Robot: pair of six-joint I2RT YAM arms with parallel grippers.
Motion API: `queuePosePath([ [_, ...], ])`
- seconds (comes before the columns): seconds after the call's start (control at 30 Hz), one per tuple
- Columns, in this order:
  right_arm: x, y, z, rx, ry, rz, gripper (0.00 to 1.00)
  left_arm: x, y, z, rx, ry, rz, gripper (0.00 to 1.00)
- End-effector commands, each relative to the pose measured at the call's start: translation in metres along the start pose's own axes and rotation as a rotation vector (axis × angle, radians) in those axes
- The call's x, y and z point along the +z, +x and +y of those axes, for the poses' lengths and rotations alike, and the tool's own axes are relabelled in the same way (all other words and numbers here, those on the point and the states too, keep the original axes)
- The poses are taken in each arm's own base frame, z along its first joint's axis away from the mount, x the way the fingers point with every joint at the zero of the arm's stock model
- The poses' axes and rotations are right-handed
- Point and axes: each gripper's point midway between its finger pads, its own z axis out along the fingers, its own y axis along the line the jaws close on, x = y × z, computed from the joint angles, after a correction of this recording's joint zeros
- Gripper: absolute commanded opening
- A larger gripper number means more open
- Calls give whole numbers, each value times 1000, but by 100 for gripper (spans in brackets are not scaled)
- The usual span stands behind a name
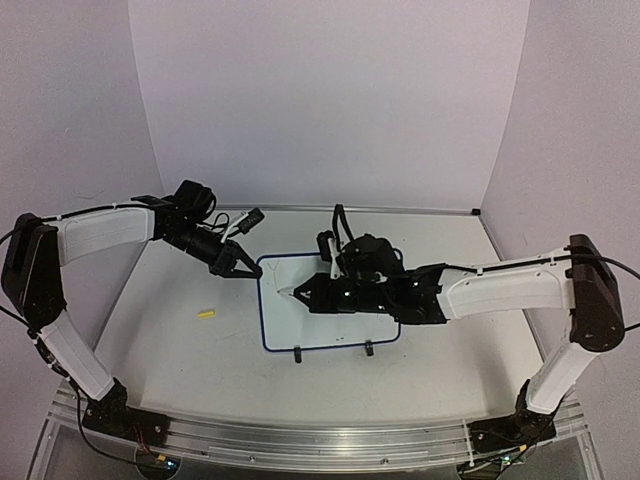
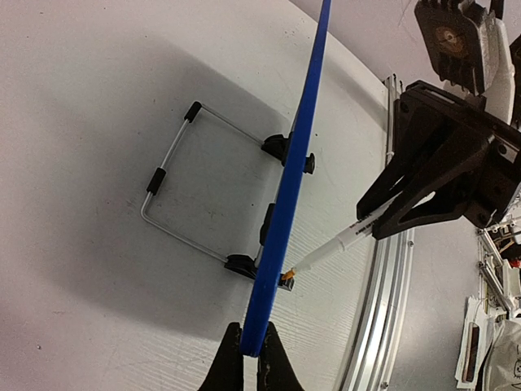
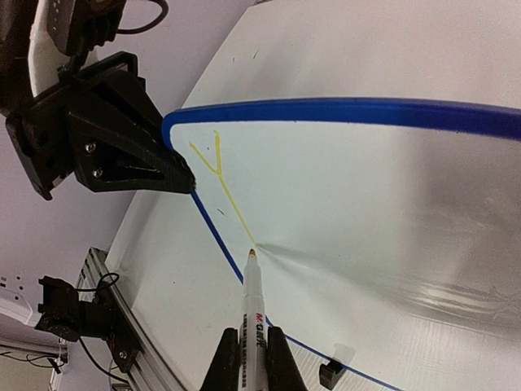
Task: Write a sentence on the whiteboard
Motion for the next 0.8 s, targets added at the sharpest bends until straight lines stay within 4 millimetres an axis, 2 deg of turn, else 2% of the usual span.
queuePosePath([
  [0.0,-28,-31,30,-5,-95,-91,0,-6,-4,2,30,-60,11,0],
  [0.17,-33,-40,26,1,-70,-128,0,-5,-3,3,27,-60,14,0],
  [0.5,-19,-34,13,9,-12,-113,0,-5,-2,3,28,-64,16,0],
  [0.77,-12,-37,7,-2,21,-114,0,-4,-1,3,27,-64,19,0],
])
